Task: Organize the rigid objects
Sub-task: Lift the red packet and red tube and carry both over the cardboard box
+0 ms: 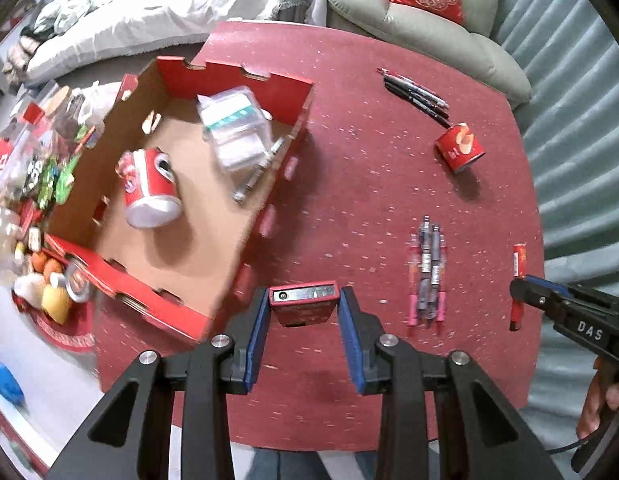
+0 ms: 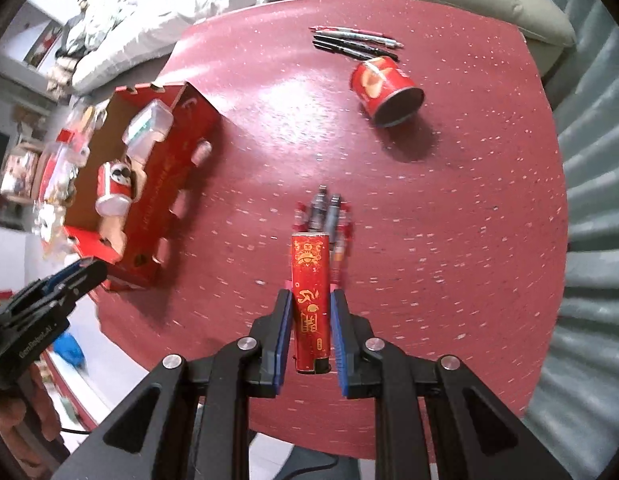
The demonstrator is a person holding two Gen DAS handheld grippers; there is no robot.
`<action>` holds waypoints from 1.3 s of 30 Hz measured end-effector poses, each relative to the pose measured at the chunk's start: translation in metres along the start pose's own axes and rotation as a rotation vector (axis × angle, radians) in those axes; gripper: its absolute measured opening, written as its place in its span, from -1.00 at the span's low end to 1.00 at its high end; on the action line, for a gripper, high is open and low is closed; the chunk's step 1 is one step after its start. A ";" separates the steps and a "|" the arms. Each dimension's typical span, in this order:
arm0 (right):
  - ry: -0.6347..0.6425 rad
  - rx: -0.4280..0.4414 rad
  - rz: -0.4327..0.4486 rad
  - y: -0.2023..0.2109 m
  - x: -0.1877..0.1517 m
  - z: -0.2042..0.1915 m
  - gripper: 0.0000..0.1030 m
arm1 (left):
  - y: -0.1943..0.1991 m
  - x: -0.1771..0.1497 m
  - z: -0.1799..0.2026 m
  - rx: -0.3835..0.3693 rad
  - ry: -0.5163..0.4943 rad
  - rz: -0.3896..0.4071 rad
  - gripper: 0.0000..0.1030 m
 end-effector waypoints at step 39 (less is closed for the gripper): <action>0.225 0.070 -0.090 -0.072 0.075 -0.262 -0.60 | -0.038 0.052 -0.182 0.081 0.129 0.022 -0.28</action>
Point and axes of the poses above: each gripper's, at about its wrist camera, not at the fingertips, and y roughly against the way its jaws point, z to its right, x to its top, the point moved 9 cm from there along -y, roughly the way its jaws point, and after that the axes turned 1 degree about y, right-handed, at the moved point
